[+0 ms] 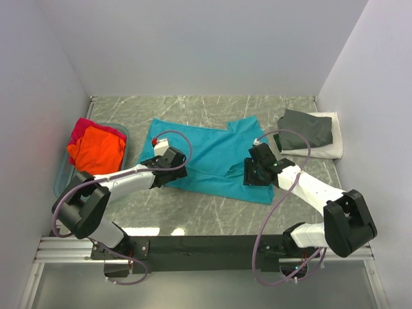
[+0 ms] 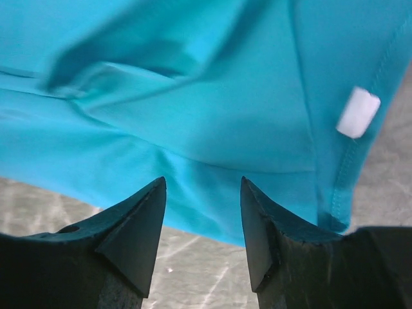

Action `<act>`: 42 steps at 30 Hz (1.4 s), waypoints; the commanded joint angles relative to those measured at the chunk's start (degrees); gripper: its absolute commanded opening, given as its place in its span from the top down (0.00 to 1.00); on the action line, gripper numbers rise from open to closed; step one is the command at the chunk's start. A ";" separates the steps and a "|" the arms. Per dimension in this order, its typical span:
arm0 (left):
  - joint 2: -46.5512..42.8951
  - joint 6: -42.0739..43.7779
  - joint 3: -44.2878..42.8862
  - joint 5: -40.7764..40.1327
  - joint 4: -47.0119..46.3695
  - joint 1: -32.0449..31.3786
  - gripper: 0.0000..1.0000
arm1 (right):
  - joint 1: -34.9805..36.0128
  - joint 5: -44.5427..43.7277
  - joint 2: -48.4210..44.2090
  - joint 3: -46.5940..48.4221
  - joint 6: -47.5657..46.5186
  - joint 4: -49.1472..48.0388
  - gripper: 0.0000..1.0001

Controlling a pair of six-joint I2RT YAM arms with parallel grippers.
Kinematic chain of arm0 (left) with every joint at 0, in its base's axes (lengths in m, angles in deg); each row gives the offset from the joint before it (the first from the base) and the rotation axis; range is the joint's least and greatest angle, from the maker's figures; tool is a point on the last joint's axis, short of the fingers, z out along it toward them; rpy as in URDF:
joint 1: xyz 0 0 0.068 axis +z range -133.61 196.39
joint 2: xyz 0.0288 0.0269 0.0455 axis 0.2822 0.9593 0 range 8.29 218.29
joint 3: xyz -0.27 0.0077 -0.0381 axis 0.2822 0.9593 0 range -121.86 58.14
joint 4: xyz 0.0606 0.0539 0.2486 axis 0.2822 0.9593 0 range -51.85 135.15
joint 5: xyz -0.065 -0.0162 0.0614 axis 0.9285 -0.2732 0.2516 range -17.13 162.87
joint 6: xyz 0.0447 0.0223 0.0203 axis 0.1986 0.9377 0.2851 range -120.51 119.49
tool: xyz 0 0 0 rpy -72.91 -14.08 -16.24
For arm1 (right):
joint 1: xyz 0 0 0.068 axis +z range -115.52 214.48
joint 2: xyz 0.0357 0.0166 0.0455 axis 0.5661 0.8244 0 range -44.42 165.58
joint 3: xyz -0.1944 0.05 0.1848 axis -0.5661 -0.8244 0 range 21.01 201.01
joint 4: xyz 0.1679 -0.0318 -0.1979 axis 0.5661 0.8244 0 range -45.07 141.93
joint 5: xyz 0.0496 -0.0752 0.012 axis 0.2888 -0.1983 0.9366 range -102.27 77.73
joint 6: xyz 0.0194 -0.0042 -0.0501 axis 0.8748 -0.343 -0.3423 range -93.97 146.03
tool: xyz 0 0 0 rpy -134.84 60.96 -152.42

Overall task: Fold and stack the t-shirts
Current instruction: Fold the tshirt

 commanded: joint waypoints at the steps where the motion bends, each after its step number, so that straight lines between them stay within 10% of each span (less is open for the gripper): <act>1: 0.78 1.79 0.70 -1.69 -3.44 1.14 0.06 | -2.12 -0.30 -0.63 -2.92 1.49 -1.16 0.43; 33: -10.19 -19.91 16.43 4.38 1.03 -7.55 0.05 | -18.39 6.74 16.78 4.72 -8.71 -1.95 0.43; 42: -17.05 -12.55 0.73 -6.70 12.03 -5.72 0.01 | -18.30 7.35 10.11 4.63 -8.62 -0.64 0.43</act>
